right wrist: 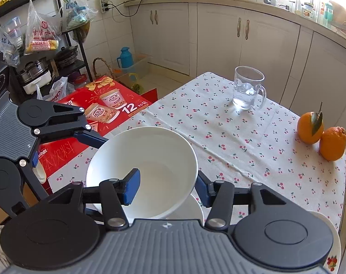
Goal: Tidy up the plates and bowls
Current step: 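Lower the right tool's nested bowls into the bowl held by the left tool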
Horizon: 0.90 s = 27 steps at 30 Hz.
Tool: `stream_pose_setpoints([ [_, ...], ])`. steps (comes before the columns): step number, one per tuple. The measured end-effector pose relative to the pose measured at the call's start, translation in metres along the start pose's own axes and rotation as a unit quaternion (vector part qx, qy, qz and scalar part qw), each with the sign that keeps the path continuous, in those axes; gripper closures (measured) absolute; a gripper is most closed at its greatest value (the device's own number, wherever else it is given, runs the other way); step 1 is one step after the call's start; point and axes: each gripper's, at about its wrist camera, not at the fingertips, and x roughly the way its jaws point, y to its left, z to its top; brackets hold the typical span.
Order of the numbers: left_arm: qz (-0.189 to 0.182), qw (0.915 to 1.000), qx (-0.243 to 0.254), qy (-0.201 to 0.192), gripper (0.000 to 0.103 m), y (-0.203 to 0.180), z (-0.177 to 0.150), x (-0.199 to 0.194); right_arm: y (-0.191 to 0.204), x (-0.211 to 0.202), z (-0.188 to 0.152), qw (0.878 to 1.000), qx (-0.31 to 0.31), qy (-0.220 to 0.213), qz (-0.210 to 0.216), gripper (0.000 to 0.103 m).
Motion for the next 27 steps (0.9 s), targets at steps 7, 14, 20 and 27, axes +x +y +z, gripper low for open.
stream_pose_setpoints([
  [7,-0.015,0.9998,-0.003,0.011,0.023,-0.010,-0.003,0.007,-0.005,-0.005,-0.021,1.000,0.016,0.007,-0.004,0.045],
  [14,-0.024,0.9994,-0.015,0.020,0.023,-0.013,-0.007,0.012,-0.007,-0.004,-0.034,1.000,0.027,0.008,0.003,0.045],
  [20,-0.026,0.9993,-0.014,0.024,0.023,-0.013,-0.008,0.013,-0.007,-0.002,-0.039,0.999,0.031,0.010,0.005,0.045],
  [27,-0.025,0.9992,-0.007,0.031,0.023,-0.012,-0.008,0.018,-0.008,0.003,-0.041,0.999,0.033,0.013,0.003,0.045],
])
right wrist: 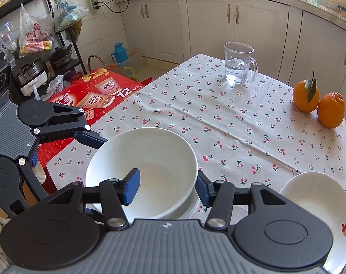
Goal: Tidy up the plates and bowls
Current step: 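Lower the right tool's nested bowls into the bowl held by the left tool, then open the right tool and withdraw it from the bowl stack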
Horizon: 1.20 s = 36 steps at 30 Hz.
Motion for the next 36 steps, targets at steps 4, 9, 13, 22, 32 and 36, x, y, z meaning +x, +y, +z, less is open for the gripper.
stream_pose_setpoints([
  [4,-0.001,1.0000,0.001,0.004,0.023,0.001,0.000,0.004,-0.001,0.004,-0.001,1.000,0.001,0.003,-0.004,0.045],
  [9,-0.002,1.0000,0.002,0.006,0.023,0.003,-0.001,0.007,-0.002,0.007,-0.002,1.000,0.000,0.004,-0.006,0.044],
  [13,-0.003,0.9999,0.000,0.010,0.021,0.004,-0.002,0.009,-0.002,0.009,-0.004,1.000,-0.004,0.008,-0.008,0.041],
  [22,-0.010,0.9998,-0.019,-0.004,0.006,0.013,-0.005,-0.002,0.007,0.004,-0.014,1.000,-0.028,-0.008,-0.010,0.004],
  [32,-0.018,0.9994,-0.029,-0.007,0.006,0.020,-0.017,-0.009,0.014,-0.023,-0.040,0.998,-0.046,-0.035,-0.021,0.000],
  [36,-0.034,0.9992,-0.021,-0.006,0.006,0.021,-0.022,-0.004,0.021,-0.022,-0.056,0.997,-0.072,-0.021,-0.027,0.000],
])
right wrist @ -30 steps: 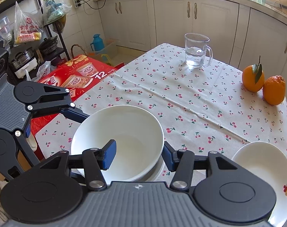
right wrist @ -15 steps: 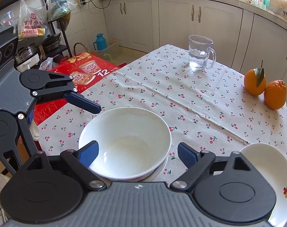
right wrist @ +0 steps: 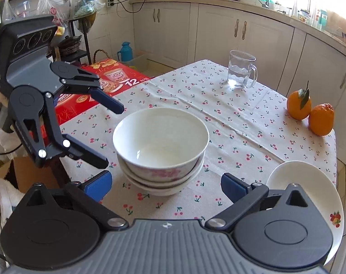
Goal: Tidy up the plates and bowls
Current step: 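Open the right tool and withdraw it from the bowl stack, then grasp the bowl stack rim with the right tool while the left tool holds it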
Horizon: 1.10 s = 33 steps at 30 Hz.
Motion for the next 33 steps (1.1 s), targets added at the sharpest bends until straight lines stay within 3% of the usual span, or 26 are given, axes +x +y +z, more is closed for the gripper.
stream_pose_setpoints([
  [8,0.012,0.9981,0.048,0.035,0.006,-0.003,-0.008,0.024,0.008,0.022,-0.015,0.999,-0.028,0.021,-0.011,0.000],
  [12,0.001,0.9966,0.070,0.045,0.006,0.000,-0.010,0.036,0.005,0.036,-0.017,0.999,-0.042,0.029,-0.012,0.000],
  [18,-0.020,0.9928,0.106,0.051,0.006,0.012,-0.005,0.049,0.000,0.053,-0.013,0.997,-0.068,0.040,-0.005,0.000],
  [27,-0.073,0.9788,0.180,0.066,0.010,0.019,0.004,0.059,-0.002,0.068,0.001,0.989,-0.129,0.058,0.036,0.005],
  [33,-0.107,0.9736,0.189,0.069,0.015,0.021,0.007,0.066,-0.009,0.072,0.005,0.987,-0.131,0.065,0.063,0.008],
])
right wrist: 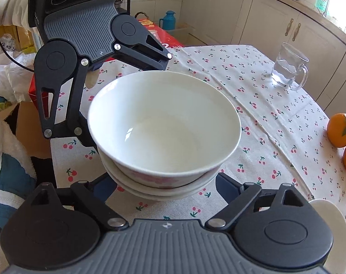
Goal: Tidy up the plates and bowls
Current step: 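Grasp the bowl stack rim with the right tool while the left tool holds it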
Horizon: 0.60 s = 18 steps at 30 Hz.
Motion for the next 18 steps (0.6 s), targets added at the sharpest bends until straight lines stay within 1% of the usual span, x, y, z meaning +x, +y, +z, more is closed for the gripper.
stream_pose_setpoints([
  [4,-0.012,0.9999,0.011,-0.002,0.018,0.0010,0.0007,0.0004,-0.0022,-0.0005,-0.0004,1.000,0.001,0.001,0.018,0.014],
  [5,-0.015,0.9998,0.013,-0.003,0.020,0.0011,0.0009,0.0001,-0.0024,-0.0010,-0.0004,1.000,0.002,0.001,0.022,0.015],
  [12,-0.012,0.9998,0.016,-0.005,0.021,-0.0017,0.0002,-0.0023,-0.0027,-0.0006,0.0005,1.000,0.007,0.000,0.023,0.015],
  [18,-0.012,0.9999,0.008,-0.003,0.021,-0.0024,0.0049,-0.0026,-0.0075,-0.0012,0.0005,0.999,0.016,0.001,0.030,0.016],
])
